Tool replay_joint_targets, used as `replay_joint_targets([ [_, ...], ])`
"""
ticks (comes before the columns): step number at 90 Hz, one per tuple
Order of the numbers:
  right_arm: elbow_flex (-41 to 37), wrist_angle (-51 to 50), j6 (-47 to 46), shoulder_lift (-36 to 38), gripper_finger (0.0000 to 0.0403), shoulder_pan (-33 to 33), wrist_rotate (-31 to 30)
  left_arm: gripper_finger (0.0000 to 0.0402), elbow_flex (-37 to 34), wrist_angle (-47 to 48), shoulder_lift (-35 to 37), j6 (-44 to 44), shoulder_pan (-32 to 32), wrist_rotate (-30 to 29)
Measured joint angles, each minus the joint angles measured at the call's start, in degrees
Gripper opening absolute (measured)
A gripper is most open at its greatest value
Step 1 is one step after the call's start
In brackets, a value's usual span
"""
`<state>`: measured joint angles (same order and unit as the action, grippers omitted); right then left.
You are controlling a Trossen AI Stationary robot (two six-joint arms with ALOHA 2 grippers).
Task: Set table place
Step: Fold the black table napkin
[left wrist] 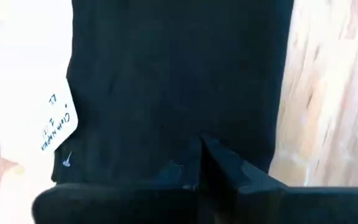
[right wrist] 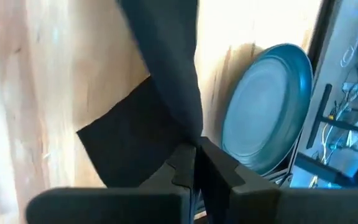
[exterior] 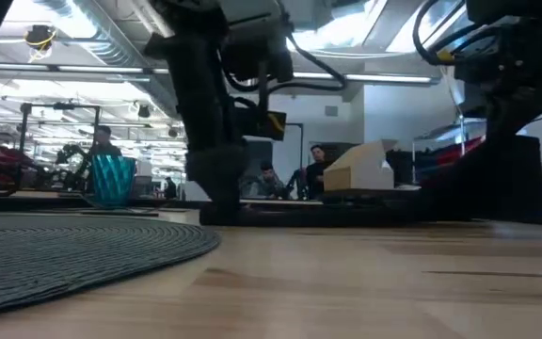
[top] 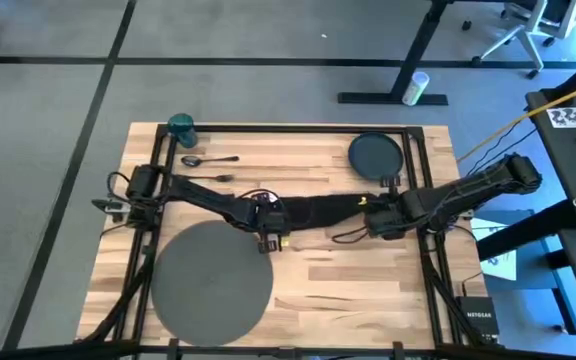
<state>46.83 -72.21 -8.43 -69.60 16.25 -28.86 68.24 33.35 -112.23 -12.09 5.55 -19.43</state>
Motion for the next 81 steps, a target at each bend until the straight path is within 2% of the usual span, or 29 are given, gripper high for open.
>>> replay_joint_targets([
  [12, 0.0, -0.4, 3.1, 0.0, 0.0000, 0.0, -0.3, 0.0000, -2.3, 0.2, 1.3, -1.0, -0.7, 0.2],
  [38, 0.0, -0.5, 4.3, 0.0, 0.0000, 0.0, -9.5, 0.0000, -3.6, 0.1, 1.5, 0.1, -1.0, 0.3],
  [48, 0.0, 1.1, 6.8, 0.0, 0.0000, 0.0, -8.7, 0.0000, -3.6, 0.4, 1.5, 0.5, -1.0, 0.3],
  [61, 0.0, 7.3, 12.0, 0.0, 0.0000, 0.0, 0.8, 0.0000, -3.7, 0.9, 1.5, 0.5, -1.0, 0.3],
  [81, 0.0, 19.2, 17.6, 0.0, 0.0000, 0.0, 27.6, 0.0000, -3.7, 0.8, 1.5, 0.5, -1.0, 0.3],
])
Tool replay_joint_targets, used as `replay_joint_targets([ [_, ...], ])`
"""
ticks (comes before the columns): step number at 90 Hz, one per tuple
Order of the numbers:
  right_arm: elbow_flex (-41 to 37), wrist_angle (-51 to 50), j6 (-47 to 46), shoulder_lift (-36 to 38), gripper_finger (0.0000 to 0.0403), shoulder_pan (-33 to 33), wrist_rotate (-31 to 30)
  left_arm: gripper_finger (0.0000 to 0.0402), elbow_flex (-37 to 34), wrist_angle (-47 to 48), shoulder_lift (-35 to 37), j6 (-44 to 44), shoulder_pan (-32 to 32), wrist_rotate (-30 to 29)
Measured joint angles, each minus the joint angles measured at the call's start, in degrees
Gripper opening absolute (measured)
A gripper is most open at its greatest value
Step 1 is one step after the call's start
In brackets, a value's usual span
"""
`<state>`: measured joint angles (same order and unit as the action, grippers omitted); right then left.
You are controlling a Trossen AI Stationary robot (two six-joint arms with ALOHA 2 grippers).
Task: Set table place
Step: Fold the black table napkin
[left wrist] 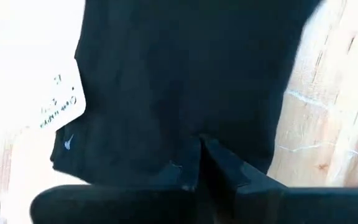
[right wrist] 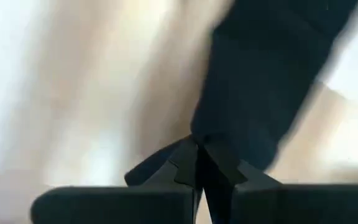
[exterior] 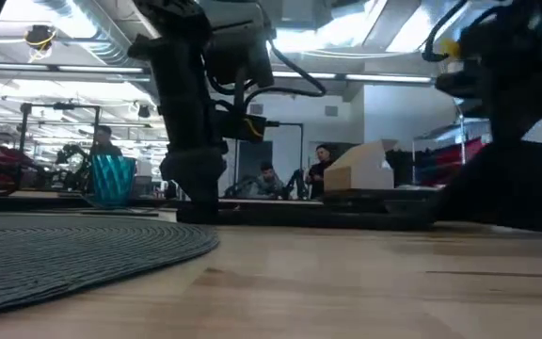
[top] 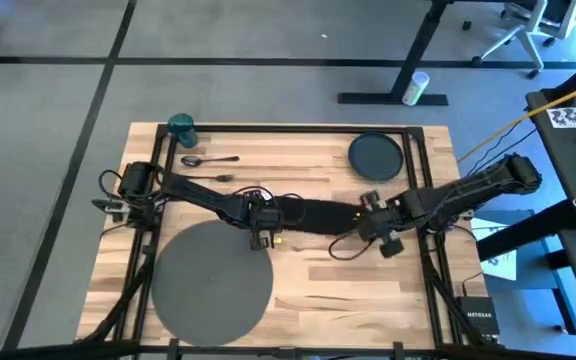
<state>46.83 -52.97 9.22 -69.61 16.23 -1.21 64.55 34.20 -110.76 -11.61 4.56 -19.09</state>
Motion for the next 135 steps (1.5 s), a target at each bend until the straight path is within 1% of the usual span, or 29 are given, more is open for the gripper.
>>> replay_joint_targets([
  [12, 0.0, 4.3, 0.1, 0.0, 0.0000, -0.1, 11.0, 0.0000, 0.0, 0.0, 0.0, 0.0, 0.0, 0.0],
  [23, -0.8, 6.3, -0.8, 0.0, 0.0000, -0.1, 17.4, 0.0000, 0.0, 0.0, 0.0, 0.0, 0.0, 0.1],
  [30, -2.0, 7.3, -2.0, 0.0, 0.0000, -0.1, 18.8, 0.0000, 0.0, 0.0, 0.0, 0.1, 0.0, 0.1],
  [43, -4.8, 11.2, -6.0, 0.0, 0.0005, -0.1, 19.5, 0.0000, 0.0, 1.4, 0.0, 0.2, 0.0, -0.5],
  [61, -8.4, 22.8, -10.8, 0.0, 0.0014, -0.1, 28.6, 0.0000, -0.1, 1.4, 0.0, 0.7, 0.0, -0.6],
  [71, -8.8, 27.3, -13.2, 0.0, 0.0014, -0.1, 30.5, 0.0000, -0.1, 1.4, 0.0, 0.7, 0.0, -0.6],
  [88, -8.8, 36.5, -14.7, 0.0, 0.0014, -0.1, 32.9, 0.0000, -0.1, 1.6, 0.0, 1.4, 0.0, -0.9],
  [94, -8.8, 37.9, -14.6, 0.0, 0.0014, -0.1, 33.8, 0.0000, -0.1, 1.9, 0.0, 1.5, -0.1, -1.1],
  [103, -8.7, 36.6, -14.6, 0.0, 0.0014, 0.2, 32.6, 0.0000, -0.1, 1.8, 0.0, 1.5, -0.1, -1.3],
  [113, -6.7, 26.9, -13.0, 0.0, 0.0004, 1.0, 27.3, 0.0000, -0.1, 1.8, 0.0, 1.7, -0.1, -1.7],
  [127, -1.5, 11.1, -12.1, 0.0, 0.0002, 1.5, 16.0, 0.0000, -0.2, 1.8, 0.0, 1.8, -0.3, -2.1],
  [135, 2.4, 3.5, -12.3, 0.0, 0.0001, 1.6, 7.9, 0.0000, -0.2, 1.7, 0.0, 1.7, -0.3, -2.3],
])
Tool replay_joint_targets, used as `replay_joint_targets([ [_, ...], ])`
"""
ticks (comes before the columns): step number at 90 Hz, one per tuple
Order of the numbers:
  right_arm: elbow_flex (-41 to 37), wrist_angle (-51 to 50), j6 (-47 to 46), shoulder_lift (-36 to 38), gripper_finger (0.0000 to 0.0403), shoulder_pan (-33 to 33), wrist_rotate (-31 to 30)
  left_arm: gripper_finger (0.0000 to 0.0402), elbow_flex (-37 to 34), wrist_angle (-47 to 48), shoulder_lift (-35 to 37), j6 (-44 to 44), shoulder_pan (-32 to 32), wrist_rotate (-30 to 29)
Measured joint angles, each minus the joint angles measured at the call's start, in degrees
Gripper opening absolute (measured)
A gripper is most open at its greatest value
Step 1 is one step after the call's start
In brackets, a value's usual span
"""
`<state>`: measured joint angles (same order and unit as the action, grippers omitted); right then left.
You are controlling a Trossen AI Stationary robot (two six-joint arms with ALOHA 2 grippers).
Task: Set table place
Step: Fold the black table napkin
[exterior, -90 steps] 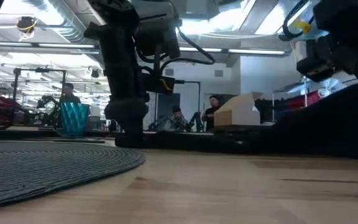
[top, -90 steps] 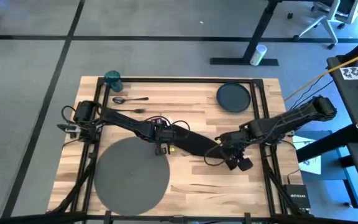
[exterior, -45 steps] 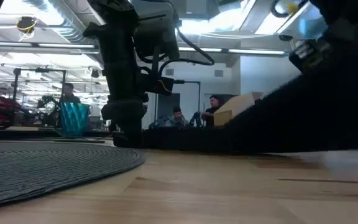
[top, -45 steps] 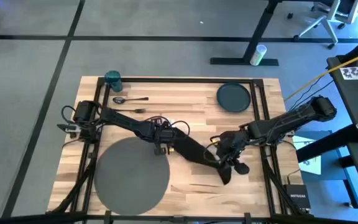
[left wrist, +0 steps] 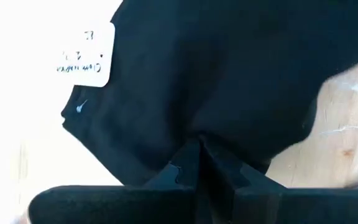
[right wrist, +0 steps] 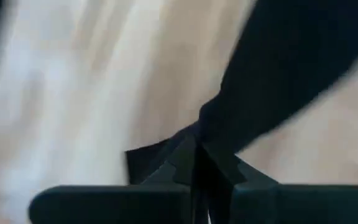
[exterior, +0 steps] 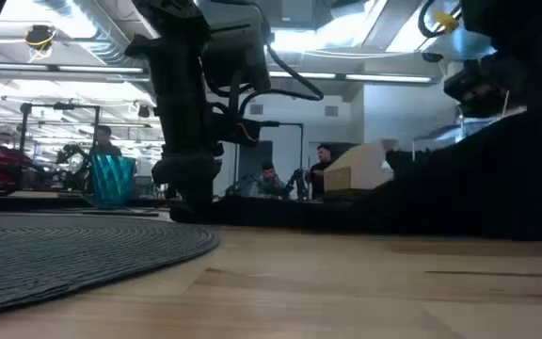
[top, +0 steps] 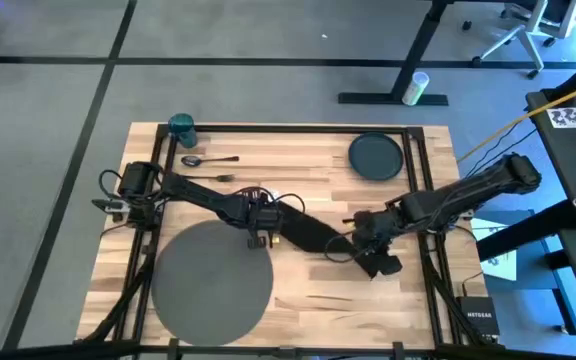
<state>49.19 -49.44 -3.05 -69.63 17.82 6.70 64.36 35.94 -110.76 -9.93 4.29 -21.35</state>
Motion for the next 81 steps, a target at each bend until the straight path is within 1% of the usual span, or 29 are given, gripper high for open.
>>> replay_joint_targets([
  [8, 3.3, -5.7, -1.0, 0.0, 0.0001, 1.4, -9.0, 0.0000, 0.0, -0.1, 0.0, -0.2, 0.0, -0.1],
  [19, 6.6, -10.2, -2.8, 0.0, 0.0000, 3.1, -20.6, 0.0000, 0.0, -0.2, 0.0, -0.1, 0.0, -0.3],
  [29, 8.0, -13.5, -4.5, -0.6, 0.0000, 4.5, -27.3, 0.0000, 0.0, -0.2, 0.0, -0.1, 0.0, -0.4],
  [39, 8.3, -18.6, -5.8, -2.8, 0.0000, 4.7, -29.7, 0.0000, 0.0, -0.3, 0.0, -0.1, 0.0, -0.6],
  [51, 8.3, -22.9, -5.4, -7.3, 0.0000, 4.7, -31.6, 0.0000, -0.1, -0.3, 0.0, -0.1, -0.2, -0.7],
  [67, 8.3, -24.4, -0.9, -14.5, 0.0000, 4.8, -32.7, 0.0000, -0.1, -0.5, -0.1, -0.1, -0.3, -1.8],
  [81, 8.3, -24.2, 1.7, -19.4, 0.0000, 6.6, -32.5, 0.0000, -0.2, -0.5, -0.1, -0.1, -0.3, -1.7],
])
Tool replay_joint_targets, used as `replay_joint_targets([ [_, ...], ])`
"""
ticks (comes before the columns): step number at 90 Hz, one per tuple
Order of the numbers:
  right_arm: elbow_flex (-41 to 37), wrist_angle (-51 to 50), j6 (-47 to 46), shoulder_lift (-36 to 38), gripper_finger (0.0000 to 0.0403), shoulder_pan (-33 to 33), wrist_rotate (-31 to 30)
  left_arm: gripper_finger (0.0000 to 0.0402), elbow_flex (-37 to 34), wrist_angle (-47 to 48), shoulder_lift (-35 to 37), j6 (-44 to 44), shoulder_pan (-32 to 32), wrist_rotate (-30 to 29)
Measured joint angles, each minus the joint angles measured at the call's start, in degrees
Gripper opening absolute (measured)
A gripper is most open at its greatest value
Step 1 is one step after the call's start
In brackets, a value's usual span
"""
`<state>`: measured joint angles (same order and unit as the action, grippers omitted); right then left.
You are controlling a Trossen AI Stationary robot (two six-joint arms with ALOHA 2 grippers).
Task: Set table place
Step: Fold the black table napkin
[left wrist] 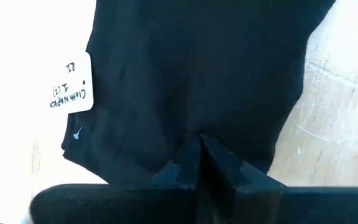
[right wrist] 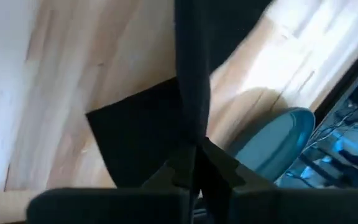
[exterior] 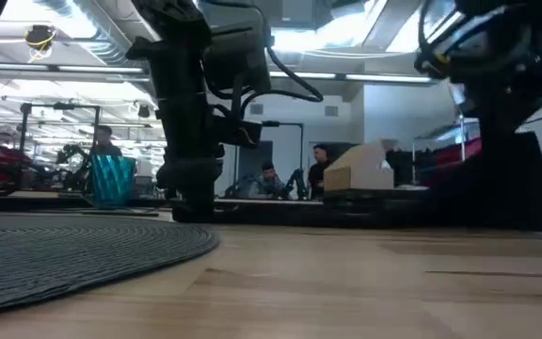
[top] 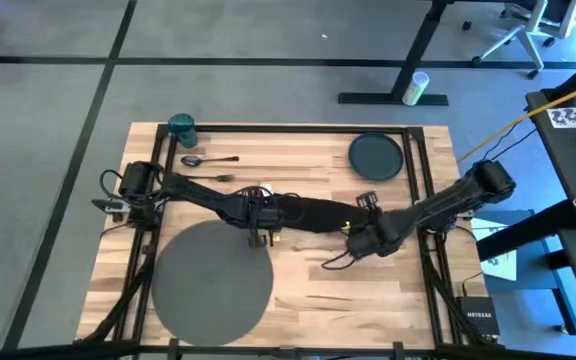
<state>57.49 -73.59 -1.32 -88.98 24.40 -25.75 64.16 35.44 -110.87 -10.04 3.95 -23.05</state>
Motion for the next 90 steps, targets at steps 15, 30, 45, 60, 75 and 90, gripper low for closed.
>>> replay_joint_targets([
  [15, 0.0, 5.4, 0.1, -2.3, 0.0000, 1.9, 5.7, 0.0000, 0.0, 0.0, 0.0, 0.1, 0.0, 0.1],
  [30, 0.0, 19.5, 0.1, -2.3, 0.0001, 1.9, 15.3, 0.0000, 0.0, 0.0, 0.0, 0.8, -0.3, 0.3],
  [45, 0.0, 30.7, 0.1, -2.3, 0.0014, 1.8, 23.0, 0.0000, 0.0, 0.1, 0.0, 1.5, -0.3, 0.4],
  [60, 0.0, 33.3, 0.1, -2.3, 0.0056, 1.8, 26.3, 0.0000, 0.0, 0.7, 0.0, 2.3, -0.3, 0.2],
  [75, 0.0, 33.3, -1.7, -2.3, 0.0128, 1.8, 28.4, 0.0000, 0.0, 1.7, 0.0, 3.4, -0.3, -0.7],
  [90, 0.0, 34.0, -2.9, -2.3, 0.0205, 1.9, 30.0, 0.0000, 0.0, 1.9, 0.0, 5.3, -0.3, -1.5],
])
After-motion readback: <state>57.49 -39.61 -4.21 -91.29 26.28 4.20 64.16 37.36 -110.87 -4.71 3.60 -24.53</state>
